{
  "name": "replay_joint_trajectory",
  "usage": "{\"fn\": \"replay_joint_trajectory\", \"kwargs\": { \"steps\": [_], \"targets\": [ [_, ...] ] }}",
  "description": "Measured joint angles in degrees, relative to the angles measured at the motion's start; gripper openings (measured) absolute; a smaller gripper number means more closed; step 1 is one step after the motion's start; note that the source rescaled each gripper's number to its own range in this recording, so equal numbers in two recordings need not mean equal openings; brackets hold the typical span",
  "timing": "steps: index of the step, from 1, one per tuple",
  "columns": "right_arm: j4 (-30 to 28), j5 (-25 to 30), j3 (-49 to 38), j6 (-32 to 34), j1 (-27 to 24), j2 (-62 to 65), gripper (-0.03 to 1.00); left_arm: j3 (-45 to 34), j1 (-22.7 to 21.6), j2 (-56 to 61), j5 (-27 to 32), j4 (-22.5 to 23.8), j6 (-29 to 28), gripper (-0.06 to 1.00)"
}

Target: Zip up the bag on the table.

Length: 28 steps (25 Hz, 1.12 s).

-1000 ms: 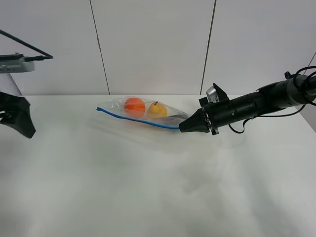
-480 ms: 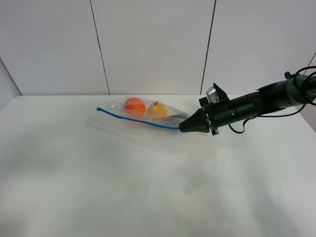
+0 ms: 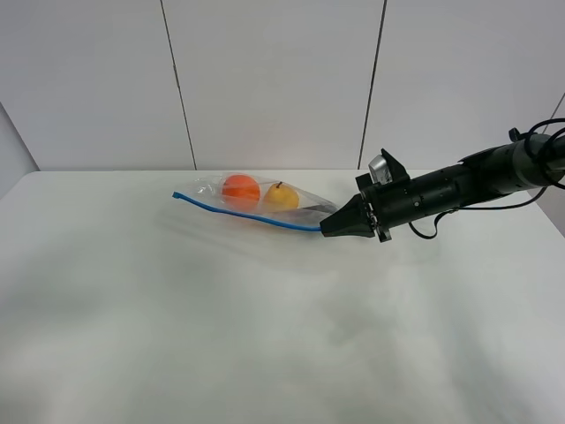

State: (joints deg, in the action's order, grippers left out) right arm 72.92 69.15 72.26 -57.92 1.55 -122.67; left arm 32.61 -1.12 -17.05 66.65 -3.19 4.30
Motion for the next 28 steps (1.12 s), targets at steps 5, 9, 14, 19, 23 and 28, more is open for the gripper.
{"fn": "replay_joint_trajectory", "kwargs": {
  "steps": [5, 9, 14, 19, 23, 28],
  "targets": [
    [0.0, 0.0, 0.0, 0.4, 0.0, 0.0, 0.0, -0.1, 0.0, 10.3, -0.1, 0.0, 0.0, 1.0],
    [0.0, 0.0, 0.0, 1.3, 0.0, 0.0, 0.0, -0.1, 0.0, 17.2, 0.2, -0.1, 0.0, 1.0],
    [-0.9, 0.0, 0.1, 3.4, 0.0, 0.0, 0.31, -0.1, 0.0, 17.4, 0.2, -0.5, 0.0, 1.0],
    [-9.1, 0.2, 2.9, 8.9, 0.0, 0.4, 0.92, -0.1, 0.0, 17.4, 0.2, -0.5, 0.0, 1.0],
    [-24.3, 0.1, 9.4, 20.4, 0.0, 3.1, 0.99, -0.1, 0.0, 17.4, 0.2, -0.5, 0.0, 1.0],
    [-48.5, -0.5, 18.1, 36.0, 0.0, 6.6, 1.0, -0.1, 0.0, 17.4, 0.2, -0.5, 0.0, 1.0]
  ]
}}
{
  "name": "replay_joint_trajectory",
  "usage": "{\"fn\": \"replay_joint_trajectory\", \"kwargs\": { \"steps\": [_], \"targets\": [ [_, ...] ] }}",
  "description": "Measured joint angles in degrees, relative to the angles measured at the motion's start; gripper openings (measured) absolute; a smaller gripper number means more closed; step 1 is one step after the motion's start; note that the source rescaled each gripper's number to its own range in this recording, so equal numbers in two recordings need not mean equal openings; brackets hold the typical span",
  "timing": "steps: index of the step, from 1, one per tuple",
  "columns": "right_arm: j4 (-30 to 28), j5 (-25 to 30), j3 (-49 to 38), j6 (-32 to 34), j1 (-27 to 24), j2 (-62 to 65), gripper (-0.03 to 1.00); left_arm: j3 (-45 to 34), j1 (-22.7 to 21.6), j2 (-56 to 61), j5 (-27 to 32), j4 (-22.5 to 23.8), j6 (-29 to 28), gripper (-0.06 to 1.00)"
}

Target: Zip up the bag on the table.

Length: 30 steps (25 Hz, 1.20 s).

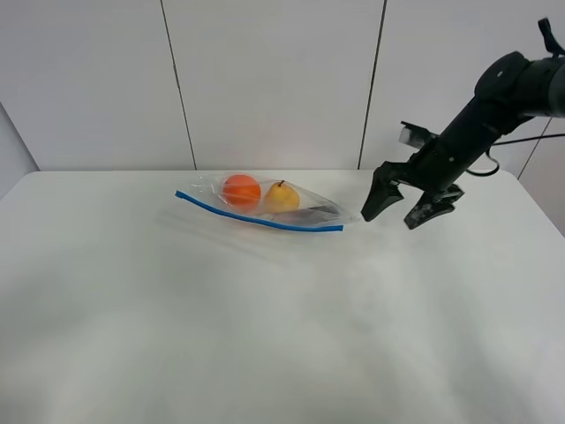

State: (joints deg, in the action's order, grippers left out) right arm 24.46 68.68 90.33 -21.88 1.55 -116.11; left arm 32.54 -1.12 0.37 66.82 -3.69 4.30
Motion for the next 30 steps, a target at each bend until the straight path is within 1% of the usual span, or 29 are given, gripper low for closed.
{"fn": "replay_joint_trajectory", "kwargs": {
  "steps": [2, 3, 5, 6, 12, 16, 19, 21, 30],
  "targets": [
    [-8.4, 0.6, 2.5, 4.4, 0.0, 0.3, 1.0, 0.0, 0.0, 0.0, 0.0, 0.0, 0.0, 1.0],
    [-11.9, 0.7, 3.2, 5.5, 0.0, 0.3, 1.0, 0.0, 0.0, 0.0, 0.0, 0.0, 0.0, 1.0],
    [-16.8, 0.8, 4.0, 6.7, -0.2, 0.4, 1.0, 0.0, 0.0, 0.0, 0.0, 0.0, 0.0, 1.0],
    [-18.1, 0.8, 4.0, 7.1, -0.4, 0.4, 1.0, 0.0, 0.0, 0.0, 0.0, 0.0, 0.0, 1.0],
    [-19.3, 1.0, 3.8, 8.6, -2.9, 1.0, 1.0, 0.0, 0.0, 0.0, 0.0, 0.0, 0.0, 1.0],
    [-20.2, 0.9, 0.5, 9.3, -2.9, 5.6, 1.0, 0.0, 0.0, 0.0, 0.0, 0.0, 0.0, 1.0],
    [-20.5, 0.9, -5.5, 10.7, -2.9, 12.4, 1.0, 0.0, 0.0, 0.0, 0.0, 0.0, 0.0, 1.0],
    [-20.5, 0.9, -10.9, 11.5, -2.9, 17.6, 1.0, 0.0, 0.0, 0.0, 0.0, 0.0, 0.0, 1.0],
    [-20.5, 0.9, -39.0, 11.8, -2.9, 47.8, 1.0, 0.0, 0.0, 0.0, 0.0, 0.0, 0.0, 1.0]
  ]
}}
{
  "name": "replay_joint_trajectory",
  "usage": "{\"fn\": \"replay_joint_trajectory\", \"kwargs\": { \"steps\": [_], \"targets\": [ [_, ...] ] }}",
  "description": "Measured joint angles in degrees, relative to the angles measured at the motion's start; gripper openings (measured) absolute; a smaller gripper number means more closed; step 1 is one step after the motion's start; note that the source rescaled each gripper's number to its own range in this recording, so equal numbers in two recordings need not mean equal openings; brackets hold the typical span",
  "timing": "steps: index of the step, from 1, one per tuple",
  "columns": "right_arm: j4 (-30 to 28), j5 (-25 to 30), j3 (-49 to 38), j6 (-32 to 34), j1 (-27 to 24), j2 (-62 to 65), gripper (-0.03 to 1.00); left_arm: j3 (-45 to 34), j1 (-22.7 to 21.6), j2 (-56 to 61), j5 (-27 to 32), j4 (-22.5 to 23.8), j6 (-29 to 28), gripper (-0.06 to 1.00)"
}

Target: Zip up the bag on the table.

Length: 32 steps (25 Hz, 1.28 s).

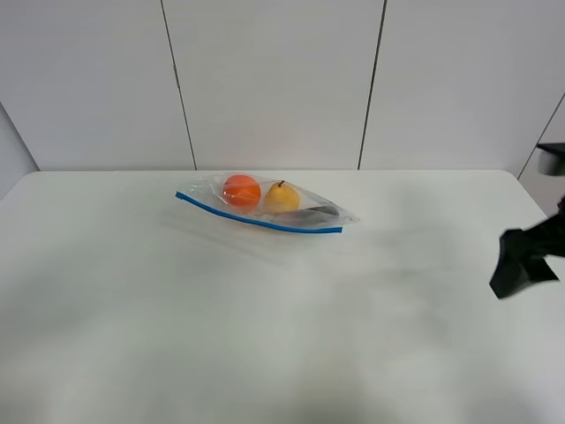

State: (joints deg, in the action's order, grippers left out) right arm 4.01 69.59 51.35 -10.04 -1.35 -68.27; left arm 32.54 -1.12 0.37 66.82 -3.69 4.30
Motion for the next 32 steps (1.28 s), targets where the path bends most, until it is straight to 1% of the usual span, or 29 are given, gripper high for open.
{"fn": "replay_joint_trajectory", "kwargs": {
  "steps": [5, 8, 10, 12, 17, 22, 32],
  "targets": [
    [0.6, -3.6, -15.0, 0.1, 0.0, 18.7, 1.0, 0.0, 0.0, 0.0, 0.0, 0.0, 0.0, 1.0],
    [0.7, -6.1, -20.9, 0.1, 0.0, 30.9, 1.0, 0.0, 0.0, 0.0, 0.0, 0.0, 0.0, 1.0],
    [0.9, -9.5, -21.6, 0.7, 0.0, 39.3, 1.0, 0.0, 0.0, 0.0, 0.0, 0.0, 0.0, 1.0],
    [1.0, -11.5, -22.1, 1.3, 0.0, 46.2, 1.0, 0.0, 0.0, 0.0, 0.0, 0.0, 0.0, 1.0],
    [1.0, -11.3, -23.1, 1.4, 0.0, 60.0, 1.0, 0.0, 0.0, 0.0, 0.0, 0.0, 0.0, 1.0],
    [1.0, -11.2, -23.1, 1.6, 0.0, 68.2, 1.0, 0.0, 0.0, 0.0, 0.0, 0.0, 0.0, 1.0],
    [1.0, -11.2, -23.1, 1.6, 0.0, 68.5, 1.0, 0.0, 0.0, 0.0, -0.1, -0.2, 0.0, 1.0]
  ]
}}
